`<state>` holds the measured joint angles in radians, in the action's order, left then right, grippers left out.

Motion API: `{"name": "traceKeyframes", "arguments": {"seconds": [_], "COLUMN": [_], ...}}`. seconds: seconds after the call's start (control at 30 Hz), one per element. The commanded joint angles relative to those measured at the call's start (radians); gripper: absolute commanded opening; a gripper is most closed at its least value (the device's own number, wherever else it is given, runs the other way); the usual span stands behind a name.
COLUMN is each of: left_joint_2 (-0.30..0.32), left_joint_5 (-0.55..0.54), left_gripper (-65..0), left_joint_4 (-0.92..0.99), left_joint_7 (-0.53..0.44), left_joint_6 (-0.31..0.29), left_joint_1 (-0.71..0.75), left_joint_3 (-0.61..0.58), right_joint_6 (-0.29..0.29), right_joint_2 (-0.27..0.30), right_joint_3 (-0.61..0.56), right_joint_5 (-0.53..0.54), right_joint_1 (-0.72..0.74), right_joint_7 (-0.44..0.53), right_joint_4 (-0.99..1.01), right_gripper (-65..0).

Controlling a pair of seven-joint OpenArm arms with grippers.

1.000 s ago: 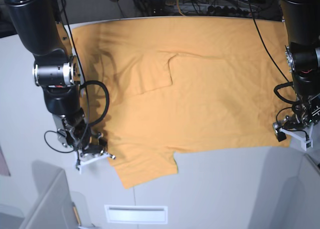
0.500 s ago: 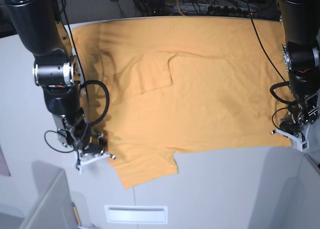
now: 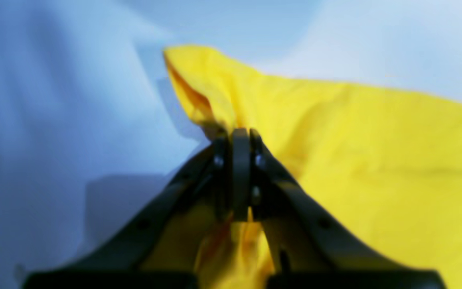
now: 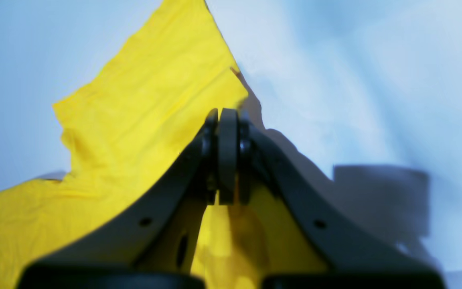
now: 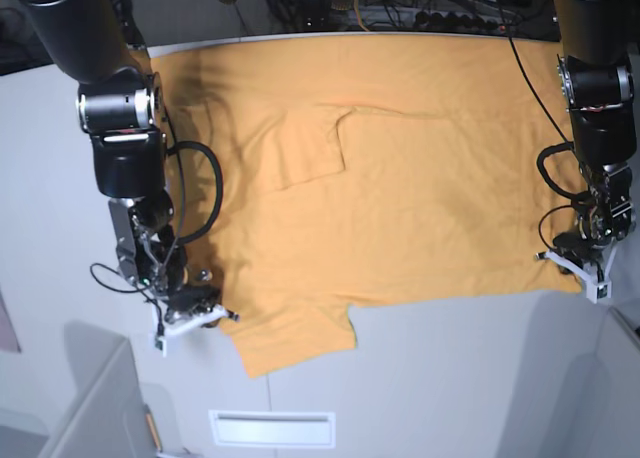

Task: Fold the T-shirt properly
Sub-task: 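Move the left gripper to the opposite side hem and grasp it, then lift the hem corners and fold them toward the collar with both grippers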

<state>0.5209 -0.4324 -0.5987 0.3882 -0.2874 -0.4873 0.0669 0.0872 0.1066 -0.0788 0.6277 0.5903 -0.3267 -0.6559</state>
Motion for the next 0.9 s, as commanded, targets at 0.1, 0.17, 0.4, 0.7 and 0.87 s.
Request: {"name": "traceKeyframes", "arguments": {"seconds": [0.1,0.17,0.4,0.7,0.87], "left_joint_2": [0.020,0.021,0.021,0.021,0.017], "left_joint_5": [-0.036,-0.067,-0.165,-0.193,-0.194], "left_gripper": [-65.0,-65.0,-65.0,-65.0,-65.0], "left_joint_4": [-0.117,-0.163,-0.367,-0.504,-0.587], "left_joint_7": [-0.019,-0.019,0.091,0.144,0.150], "left_joint_6": [-0.006,-0.006,-0.006,-0.006,-0.049], "left_joint_1": [0.046,0.083,0.192,0.273,0.333], "left_joint_3": [0.067,0.101,0.150,0.219,0.336], "right_joint_6": [0.004,0.004,0.004,0.004,0.003], "right_joint_2": [0.023,0.026,0.051,0.063,0.074], "right_joint_3": [0.000,0.004,0.006,0.007,0.010], "right_joint_5": [0.011,0.011,0.011,0.013,0.016], "right_joint_1": [0.026,0.020,-0.016,-0.108,-0.157], "right_joint_7": [-0.015,-0.018,-0.019,-0.038,-0.101], "right_joint_4": [-0.025,-0.029,-0.046,-0.212,-0.351], "right_gripper": [-65.0,-65.0,-65.0,-65.0,-65.0]}}
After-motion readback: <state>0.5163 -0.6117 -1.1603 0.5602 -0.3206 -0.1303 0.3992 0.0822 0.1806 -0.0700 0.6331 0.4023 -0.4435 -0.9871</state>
